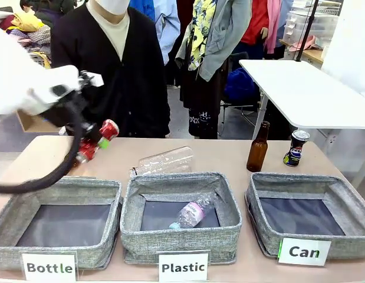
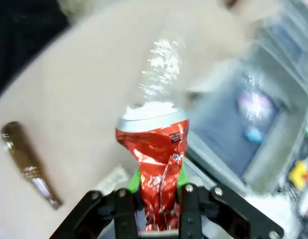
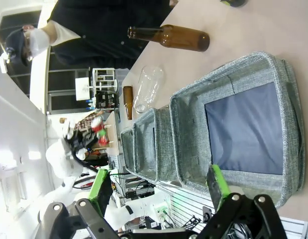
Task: Sort the can waste into the basket.
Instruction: Pick up the can waste from the table and place it in the right Fabric basket.
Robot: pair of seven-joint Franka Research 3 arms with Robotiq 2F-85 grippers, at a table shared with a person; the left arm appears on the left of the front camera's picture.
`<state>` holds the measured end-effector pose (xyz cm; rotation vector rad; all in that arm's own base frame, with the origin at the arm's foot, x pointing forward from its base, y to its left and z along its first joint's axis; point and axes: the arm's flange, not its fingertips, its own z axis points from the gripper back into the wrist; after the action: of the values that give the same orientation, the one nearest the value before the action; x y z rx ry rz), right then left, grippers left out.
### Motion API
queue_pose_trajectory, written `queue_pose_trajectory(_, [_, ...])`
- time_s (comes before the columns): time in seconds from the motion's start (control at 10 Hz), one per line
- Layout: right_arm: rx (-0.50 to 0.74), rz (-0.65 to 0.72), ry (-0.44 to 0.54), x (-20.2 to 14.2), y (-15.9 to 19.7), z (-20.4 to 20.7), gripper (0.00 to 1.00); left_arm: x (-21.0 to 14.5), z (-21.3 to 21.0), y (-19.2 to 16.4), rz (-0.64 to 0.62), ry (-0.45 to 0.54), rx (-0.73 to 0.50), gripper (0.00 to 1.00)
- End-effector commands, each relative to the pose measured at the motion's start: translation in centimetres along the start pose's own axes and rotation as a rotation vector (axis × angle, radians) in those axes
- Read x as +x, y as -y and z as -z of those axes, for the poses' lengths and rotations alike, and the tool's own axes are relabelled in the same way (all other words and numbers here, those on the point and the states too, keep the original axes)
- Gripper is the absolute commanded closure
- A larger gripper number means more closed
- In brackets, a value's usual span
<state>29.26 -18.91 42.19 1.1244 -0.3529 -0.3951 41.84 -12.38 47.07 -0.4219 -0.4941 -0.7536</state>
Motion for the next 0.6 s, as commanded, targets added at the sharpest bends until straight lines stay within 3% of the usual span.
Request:
queue_pose_trajectory(0.0, [0.019,-0.018,0.001,0.1,-0.1,-0.2,0.00,-10.0,-3.9,-1.5,0.290,-0.057,-0.192,1.00])
queue_pose_trajectory(0.2, [0.019,-0.018,0.001,0.1,-0.1,-0.2,0.00,-12.6,-3.6,-0.6,0.468,-0.111,-0.207,1.00])
queue_pose_trajectory(0.3, [0.019,-0.018,0.001,0.1,-0.1,-0.2,0.00,-12.2,-2.8,-0.7,0.445,-0.093,-0.158,1.00])
queue_pose_trajectory(0.4, [0.019,-0.018,0.001,0.1,-0.1,-0.2,0.00,-11.9,-3.8,0.3,0.379,-0.079,-0.254,1.00])
queue_pose_trajectory(0.5, [0.019,-0.018,0.001,0.1,-0.1,-0.2,0.00,-11.9,-3.8,0.3,0.379,-0.079,-0.254,1.00])
